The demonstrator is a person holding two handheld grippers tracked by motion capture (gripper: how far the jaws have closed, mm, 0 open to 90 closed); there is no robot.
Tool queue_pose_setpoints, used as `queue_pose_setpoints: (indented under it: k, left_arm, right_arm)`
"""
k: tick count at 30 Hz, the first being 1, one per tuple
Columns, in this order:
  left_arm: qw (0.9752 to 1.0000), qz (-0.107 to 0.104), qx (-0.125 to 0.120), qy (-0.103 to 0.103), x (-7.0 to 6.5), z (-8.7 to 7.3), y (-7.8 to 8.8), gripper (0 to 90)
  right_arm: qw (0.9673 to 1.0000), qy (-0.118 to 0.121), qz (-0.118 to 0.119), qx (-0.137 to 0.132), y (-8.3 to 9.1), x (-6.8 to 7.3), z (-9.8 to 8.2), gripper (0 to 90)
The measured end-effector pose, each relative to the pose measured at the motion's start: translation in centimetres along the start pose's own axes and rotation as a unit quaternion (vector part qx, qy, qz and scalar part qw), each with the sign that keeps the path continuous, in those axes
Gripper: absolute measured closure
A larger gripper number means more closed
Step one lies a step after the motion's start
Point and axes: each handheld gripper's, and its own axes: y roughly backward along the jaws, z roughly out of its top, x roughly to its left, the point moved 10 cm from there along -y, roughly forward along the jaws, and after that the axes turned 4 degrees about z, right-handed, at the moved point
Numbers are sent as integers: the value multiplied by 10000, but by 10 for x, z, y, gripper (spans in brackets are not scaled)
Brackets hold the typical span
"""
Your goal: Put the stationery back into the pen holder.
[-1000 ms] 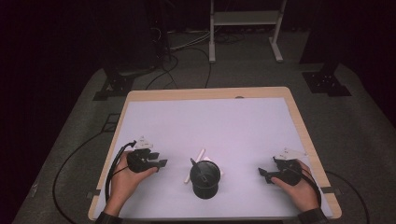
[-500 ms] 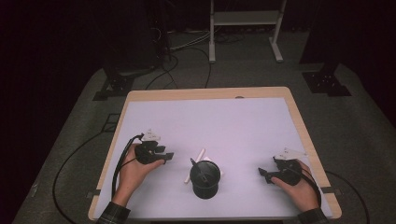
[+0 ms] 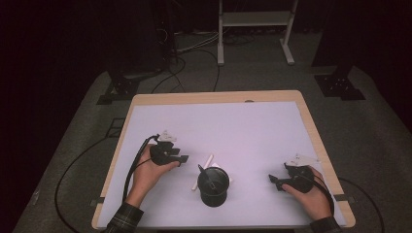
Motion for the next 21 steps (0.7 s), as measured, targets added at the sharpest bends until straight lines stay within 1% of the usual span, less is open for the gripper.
queue_pose_setpoints:
  k: [3,8,10,17,21]
  left_arm:
    - [10000,13,39,-46,0,3,-5,491]
    - [9999,-16,28,-97,-4,11,-11,494]
    - [9999,-47,-13,-105,-6,15,-14,494]
    - [9997,-111,20,-223,-14,25,-26,498]
    - [9994,-210,20,-262,-21,30,-34,500]
  right_arm:
    - [10000,6,0,5,0,0,0,194]
    - [10000,9,-1,5,0,0,0,194]
    - [10000,8,-1,5,0,0,0,194]
    - [10000,-3,-1,3,0,0,0,195]
    - [10000,9,-3,4,0,0,0,194]
